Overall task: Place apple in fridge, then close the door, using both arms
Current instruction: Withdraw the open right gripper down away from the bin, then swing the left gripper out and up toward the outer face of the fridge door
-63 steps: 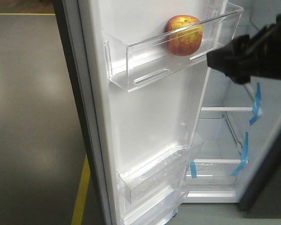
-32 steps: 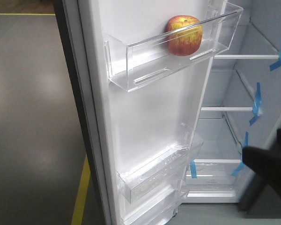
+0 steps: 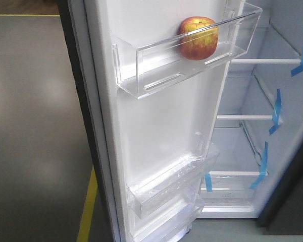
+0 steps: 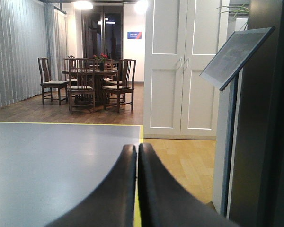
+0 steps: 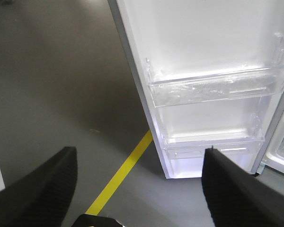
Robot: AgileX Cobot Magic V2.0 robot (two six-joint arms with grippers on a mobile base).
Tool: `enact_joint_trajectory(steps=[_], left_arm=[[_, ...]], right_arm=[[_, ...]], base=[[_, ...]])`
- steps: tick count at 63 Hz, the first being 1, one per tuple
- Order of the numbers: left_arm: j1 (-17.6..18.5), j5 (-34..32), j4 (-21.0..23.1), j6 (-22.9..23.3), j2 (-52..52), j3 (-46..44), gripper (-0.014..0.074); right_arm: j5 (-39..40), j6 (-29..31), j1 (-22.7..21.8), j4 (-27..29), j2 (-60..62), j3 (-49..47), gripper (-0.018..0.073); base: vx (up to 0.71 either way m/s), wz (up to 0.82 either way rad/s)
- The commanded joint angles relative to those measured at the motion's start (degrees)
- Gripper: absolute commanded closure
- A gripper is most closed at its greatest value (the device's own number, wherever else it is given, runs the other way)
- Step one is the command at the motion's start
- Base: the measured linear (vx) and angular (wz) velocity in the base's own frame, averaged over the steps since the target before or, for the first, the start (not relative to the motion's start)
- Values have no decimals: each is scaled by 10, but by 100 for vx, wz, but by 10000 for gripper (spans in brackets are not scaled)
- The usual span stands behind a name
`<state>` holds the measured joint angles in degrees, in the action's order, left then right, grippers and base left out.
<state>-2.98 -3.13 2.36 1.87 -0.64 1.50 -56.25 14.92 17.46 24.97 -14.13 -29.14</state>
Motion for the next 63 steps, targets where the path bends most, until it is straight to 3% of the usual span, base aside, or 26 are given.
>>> enact_joint_trajectory(steps=[1,35,63], left_arm=[[1,-43,4,6,-9,16,603],[1,-45,4,6,-9,16,603],[1,-122,8,6,-9,10,603]], right_arm=[[23,2,-1,21,12,-1,34],[14,2,-1,29,26,-1,34],[14,2,-1,29,26,-1,34]], base=[[0,0],[0,0],[0,0]])
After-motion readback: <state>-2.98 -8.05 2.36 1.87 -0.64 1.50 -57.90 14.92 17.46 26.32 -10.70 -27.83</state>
